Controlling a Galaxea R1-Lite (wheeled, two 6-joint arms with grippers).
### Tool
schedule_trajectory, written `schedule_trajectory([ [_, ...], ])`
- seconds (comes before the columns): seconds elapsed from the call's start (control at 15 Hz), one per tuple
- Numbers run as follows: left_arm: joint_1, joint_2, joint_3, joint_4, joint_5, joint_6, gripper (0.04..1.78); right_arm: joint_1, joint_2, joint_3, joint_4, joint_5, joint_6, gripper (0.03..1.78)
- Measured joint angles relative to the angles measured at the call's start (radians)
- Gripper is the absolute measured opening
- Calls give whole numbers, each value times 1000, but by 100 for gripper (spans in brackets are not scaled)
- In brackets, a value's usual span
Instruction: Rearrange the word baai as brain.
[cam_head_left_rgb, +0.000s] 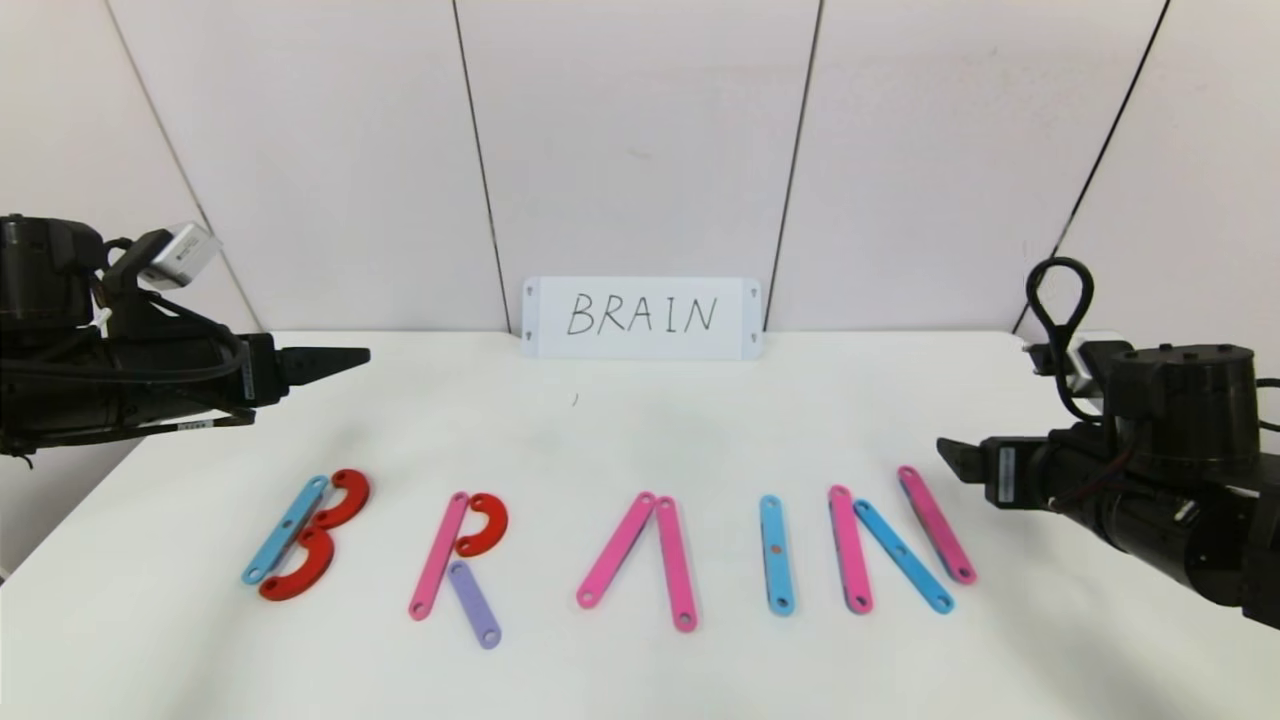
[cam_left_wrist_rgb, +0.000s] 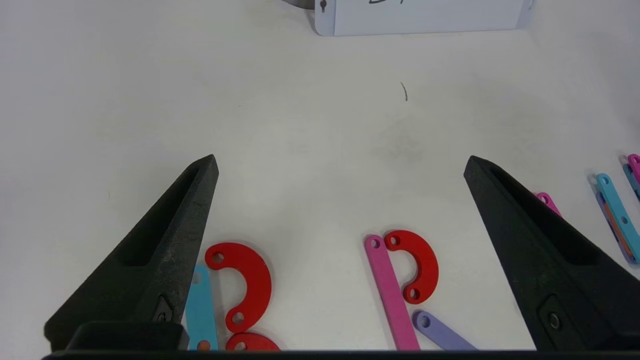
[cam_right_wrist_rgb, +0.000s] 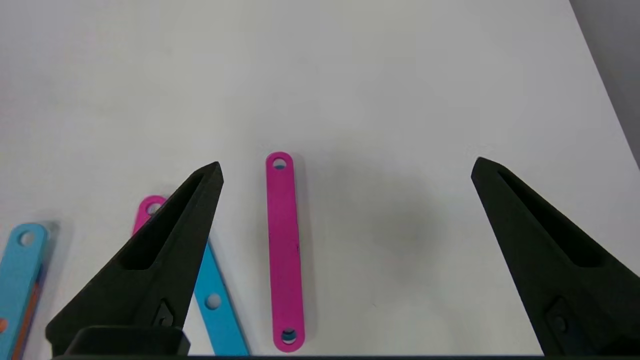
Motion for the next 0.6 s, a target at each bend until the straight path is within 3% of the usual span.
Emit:
schedule_trajectory([
  [0.27, 0, 1, 0, 0, 0, 1, 173, -46, 81, 21, -39, -16, 11, 174],
  [0.6, 0, 2, 0, 0, 0, 1, 173, -63, 231, 29, -174, -18, 7, 174],
])
